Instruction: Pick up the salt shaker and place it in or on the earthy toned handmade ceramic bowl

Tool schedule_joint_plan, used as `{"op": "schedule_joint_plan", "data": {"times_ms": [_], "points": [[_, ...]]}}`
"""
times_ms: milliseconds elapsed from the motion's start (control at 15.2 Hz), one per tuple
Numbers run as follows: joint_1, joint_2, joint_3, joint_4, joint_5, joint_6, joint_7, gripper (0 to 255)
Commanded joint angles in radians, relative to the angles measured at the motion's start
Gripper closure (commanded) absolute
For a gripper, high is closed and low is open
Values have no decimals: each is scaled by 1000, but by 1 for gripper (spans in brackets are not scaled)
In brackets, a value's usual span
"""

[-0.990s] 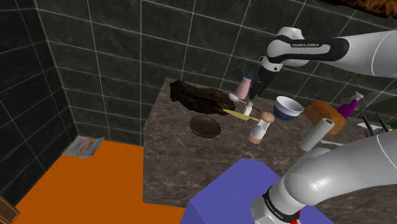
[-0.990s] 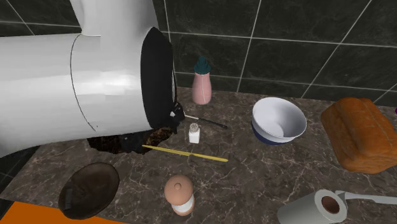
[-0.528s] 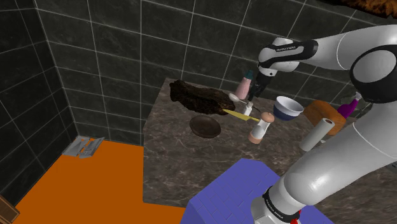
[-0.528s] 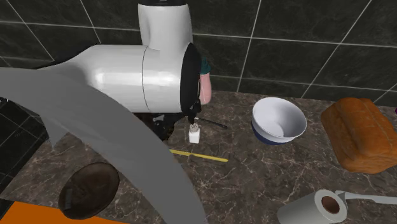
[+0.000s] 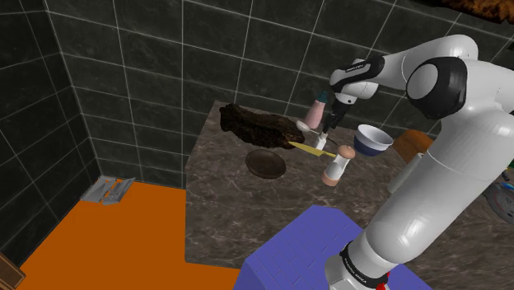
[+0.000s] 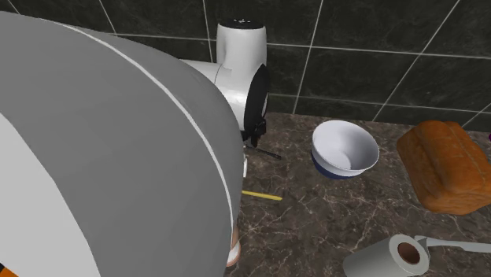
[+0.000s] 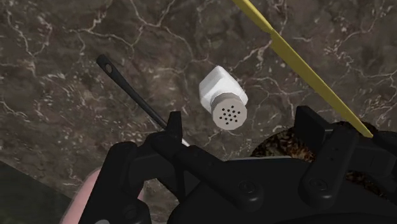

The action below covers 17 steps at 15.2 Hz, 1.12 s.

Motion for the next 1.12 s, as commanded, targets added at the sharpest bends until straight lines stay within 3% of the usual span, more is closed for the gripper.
{"op": "schedule_joint_plan", "data": {"times_ms": [0, 264, 792, 858, 1056], "points": [[-4, 18, 0, -8, 13, 23, -12, 0], [-9, 51, 5, -38, 38, 79, -29, 0], [-9, 50, 5, -38, 38, 79, -29, 0], [-9, 50, 5, -38, 38, 79, -29, 255], [-9, 50, 5, -38, 38, 79, -29, 255]]}}
